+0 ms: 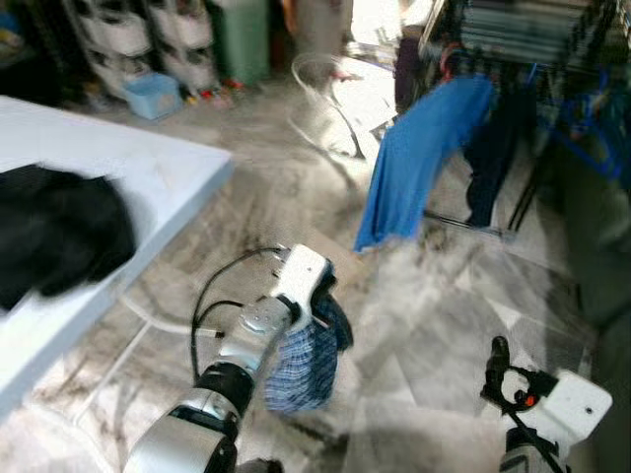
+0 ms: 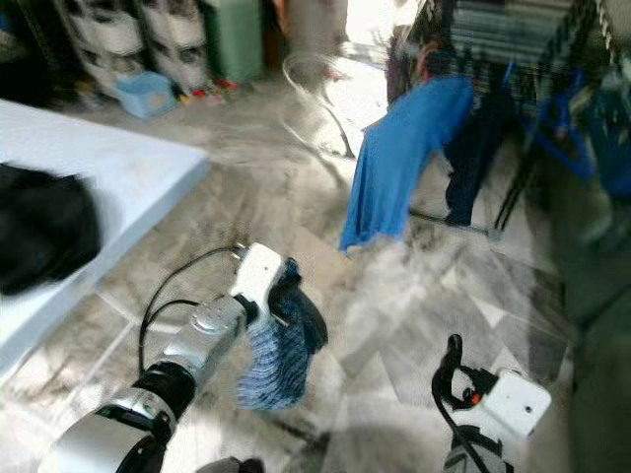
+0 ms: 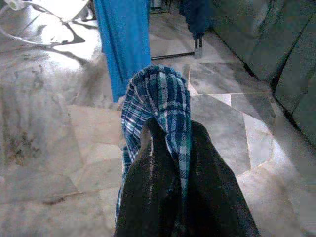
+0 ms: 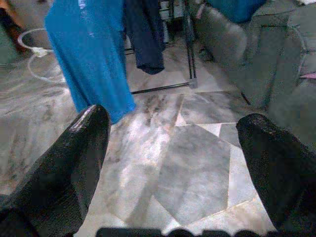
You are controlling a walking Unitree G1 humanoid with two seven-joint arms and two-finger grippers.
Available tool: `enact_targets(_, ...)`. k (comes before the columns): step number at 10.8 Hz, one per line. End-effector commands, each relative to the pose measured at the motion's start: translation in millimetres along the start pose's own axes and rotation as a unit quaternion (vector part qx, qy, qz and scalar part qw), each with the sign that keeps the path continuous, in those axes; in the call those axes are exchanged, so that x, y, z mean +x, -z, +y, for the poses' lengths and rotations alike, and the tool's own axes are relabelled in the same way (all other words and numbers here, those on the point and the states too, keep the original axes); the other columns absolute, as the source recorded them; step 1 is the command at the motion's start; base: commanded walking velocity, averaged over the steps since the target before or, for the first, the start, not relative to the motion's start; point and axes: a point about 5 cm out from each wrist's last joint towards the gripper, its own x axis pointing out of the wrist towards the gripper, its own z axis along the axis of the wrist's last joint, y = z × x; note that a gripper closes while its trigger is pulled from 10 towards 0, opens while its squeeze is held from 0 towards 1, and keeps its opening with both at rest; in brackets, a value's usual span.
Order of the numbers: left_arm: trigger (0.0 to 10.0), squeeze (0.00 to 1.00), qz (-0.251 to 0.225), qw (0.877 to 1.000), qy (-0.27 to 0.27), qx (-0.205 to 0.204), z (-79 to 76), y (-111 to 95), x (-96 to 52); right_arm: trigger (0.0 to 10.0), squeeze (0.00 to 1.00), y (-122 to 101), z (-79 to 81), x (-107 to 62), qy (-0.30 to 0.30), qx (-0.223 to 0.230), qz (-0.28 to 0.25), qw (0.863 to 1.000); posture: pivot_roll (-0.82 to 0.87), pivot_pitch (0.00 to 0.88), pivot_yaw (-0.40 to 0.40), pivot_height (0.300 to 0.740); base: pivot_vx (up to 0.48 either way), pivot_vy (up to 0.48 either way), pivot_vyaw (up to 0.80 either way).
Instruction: Hang hanger
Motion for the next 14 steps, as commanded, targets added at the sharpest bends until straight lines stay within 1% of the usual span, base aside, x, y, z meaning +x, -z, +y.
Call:
enact_targets(1, 10.0, 0.00, -0.004, 1.000, 0.011, 0.005, -3.0, -5.4, 2.5, 10.0, 0.00, 0.2, -1.6, -2.1, 0.017, 0.016, 0.003, 1.000, -0.08, 0.034, 0.009, 0.740, -0.322, 0.000, 0.00)
enact_targets(2, 10.0, 0.00, -0.003, 1.000, 0.017, 0.004, -3.6, -5.3, 2.6, 10.0, 0.00, -0.1, -2.2, -2.0, 0.019, 0.016, 0.002, 1.000, -0.08, 0.034, 0.009, 0.740, -0.266, 0.000, 0.00)
enact_targets(3, 10.0, 0.00, -0.010, 1.000, 0.021, 0.002, -3.4, -6.1, 2.1, 10.0, 0.00, 0.0, -2.0, -2.2, 0.019, 0.016, 0.001, 1.000, -0.08, 0.033, 0.010, 0.740, 0.000, 0.000, 0.00)
enact_targets(4, 10.0, 0.00, -0.005, 1.000, 0.025, -0.009, -1.9, -4.7, 1.4, 10.0, 0.00, 0.0, -0.2, -2.9, 0.018, 0.017, 0.001, 1.000, -0.08, 0.034, 0.008, 0.740, 0.000, 0.000, 0.00)
enact_targets(5, 10.0, 0.00, -0.014, 0.999, 0.039, -0.011, -2.3, -6.0, 0.6, 10.0, 0.00, 0.2, 0.9, -3.2, 0.017, 0.016, 0.001, 1.000, -0.08, 0.033, 0.007, 0.740, 0.000, 0.000, 0.00)
enact_targets(6, 10.0, 0.00, -0.035, 0.997, 0.058, -0.026, -3.2, -9.4, -0.7, 10.0, 0.00, 0.0, 0.8, -3.4, 0.017, 0.015, 0.001, 1.000, -0.08, 0.035, 0.006, 0.740, 0.000, 0.000, 0.00)
enact_targets(7, 10.0, 0.00, -0.057, 0.995, 0.065, -0.039, -3.3, -15.4, -0.9, 10.0, 0.00, 0.1, -0.4, -3.8, 0.016, 0.013, 0.002, 1.000, -0.08, 0.038, 0.004, 0.740, 0.000, 0.000, 0.00)
enact_targets(8, 10.0, 0.00, -0.074, 0.993, 0.082, -0.040, -5.9, -21.1, -0.6, 10.0, 0.00, 0.7, -1.9, -4.5, 0.017, 0.011, 0.003, 1.000, -0.08, 0.039, 0.002, 0.740, 0.000, 0.000, 0.00)
enact_targets(9, 10.0, 0.00, -0.087, 0.990, 0.106, -0.026, -9.6, -27.2, -0.3, 10.0, 0.00, 1.1, -2.2, -5.3, 0.017, 0.010, 0.004, 1.000, -0.08, 0.041, 0.002, 0.740, 0.000, 0.000, 0.00)
enact_targets(10, 10.0, 0.00, -0.110, 0.985, 0.135, -0.015, -10.1, -39.6, -0.1, 10.0, 0.00, 1.2, -0.9, -5.4, 0.016, 0.009, 0.005, 1.000, -0.08, 0.045, 0.004, 0.740, 0.000, 0.000, 0.00)
enact_targets(11, 10.0, 0.00, -0.180, 0.965, 0.178, 0.065, -9.0, -70.5, -4.5, 10.0, 0.00, 2.1, 0.4, -6.5, 0.013, 0.009, 0.007, 1.000, -0.08, 0.050, 0.002, 0.740, 0.000, 0.000, 0.00)
enact_targets(12, 10.0, 0.00, -0.290, 0.924, 0.180, 0.173, -1.9, -121.3, -15.6, 10.0, 0.00, 4.8, 2.5, -7.2, 0.008, 0.008, 0.012, 1.000, -0.07, 0.054, 0.001, 0.740, 0.000, 0.000, 0.00)
enact_targets(13, 10.0, 0.00, -0.302, 0.904, 0.203, 0.224, 0.5, -140.9, -19.2, 10.0, 0.00, 6.2, 5.3, -6.8, 0.004, 0.008, 0.015, 1.000, -0.06, 0.059, 0.005, 0.740, 0.000, 0.000, 0.00)
enact_targets(14, 10.0, 0.00, -0.299, 0.869, 0.232, 0.319, -2.0, -147.2, -24.4, 10.0, 0.00, 6.9, 8.6, -5.6, 0.001, 0.010, 0.015, 1.000, -0.05, 0.063, 0.011, 0.740, 0.000, 0.000, 0.00)
